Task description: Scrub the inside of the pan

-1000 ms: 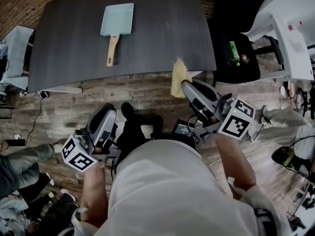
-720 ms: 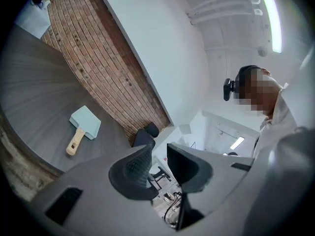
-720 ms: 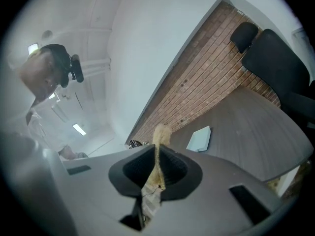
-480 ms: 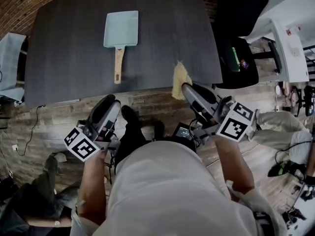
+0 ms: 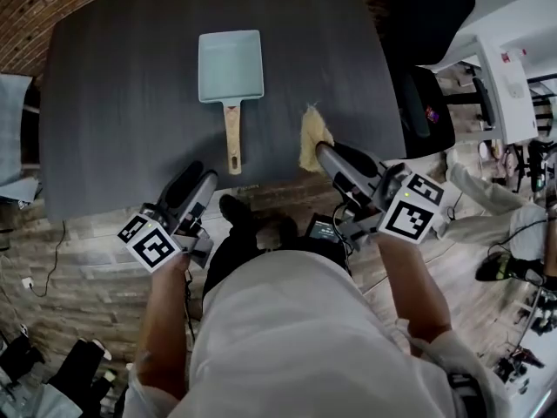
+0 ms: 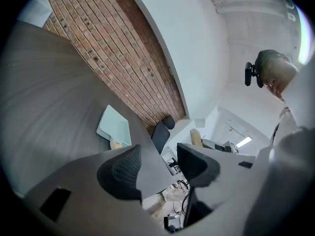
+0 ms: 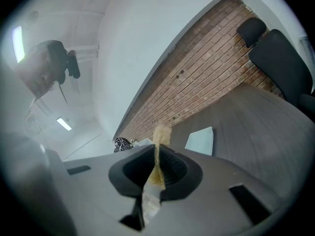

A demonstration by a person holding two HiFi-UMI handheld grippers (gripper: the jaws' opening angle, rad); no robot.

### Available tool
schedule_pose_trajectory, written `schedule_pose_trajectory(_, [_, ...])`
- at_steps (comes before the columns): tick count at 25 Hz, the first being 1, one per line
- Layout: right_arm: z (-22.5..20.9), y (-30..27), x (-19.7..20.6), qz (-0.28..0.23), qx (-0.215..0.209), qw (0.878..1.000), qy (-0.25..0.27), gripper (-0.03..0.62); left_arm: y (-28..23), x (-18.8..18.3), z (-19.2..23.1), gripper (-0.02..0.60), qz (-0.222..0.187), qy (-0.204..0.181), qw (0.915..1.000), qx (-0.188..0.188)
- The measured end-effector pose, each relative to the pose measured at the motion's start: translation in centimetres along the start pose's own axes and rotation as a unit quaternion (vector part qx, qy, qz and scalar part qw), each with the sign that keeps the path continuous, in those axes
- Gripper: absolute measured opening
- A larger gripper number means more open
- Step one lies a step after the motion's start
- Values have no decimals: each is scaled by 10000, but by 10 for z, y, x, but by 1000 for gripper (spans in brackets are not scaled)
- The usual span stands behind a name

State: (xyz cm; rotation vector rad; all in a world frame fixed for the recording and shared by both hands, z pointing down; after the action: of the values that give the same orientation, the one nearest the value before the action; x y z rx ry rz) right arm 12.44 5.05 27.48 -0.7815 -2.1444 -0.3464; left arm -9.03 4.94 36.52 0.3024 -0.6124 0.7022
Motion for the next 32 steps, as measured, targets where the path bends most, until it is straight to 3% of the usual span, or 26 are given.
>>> schedule_pose_trajectory(10, [-22, -61, 4, 240, 288, 9983, 435, 34, -34, 31, 58, 247, 826, 208, 9963, -126])
schedule_pose_trajectory(18, [-80, -121, 20, 943, 375, 9912, 851, 34, -67, 82, 83, 258, 1404, 309, 9882, -525])
schedule_pose_trajectory(24, [-123, -176, 36, 1528, 267, 9816, 1116, 34, -81, 103, 86, 252, 1496, 638, 9848, -616])
schedule_pose_trajectory(28, [-137, -210, 47, 1846, 162, 9737, 1328, 34, -85, 107, 85, 158, 1468, 764, 9845, -588])
schedule_pose_trajectory(32, [-147, -240, 59, 2137, 128, 9621, 1688, 34, -86, 109, 85, 155, 1460, 974, 9828, -570])
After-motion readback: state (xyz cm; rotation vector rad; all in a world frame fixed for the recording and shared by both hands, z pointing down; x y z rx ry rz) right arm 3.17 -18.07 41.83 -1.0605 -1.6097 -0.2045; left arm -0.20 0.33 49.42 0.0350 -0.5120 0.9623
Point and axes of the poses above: the fingertips, and each gripper's own axes: y backward along the fingers, z to its left, x out of its underside, the point moved 2 cm from there along y, backward along the fingers, and after that the axes turned 13 degrees about -z, right-handed, at the moved point
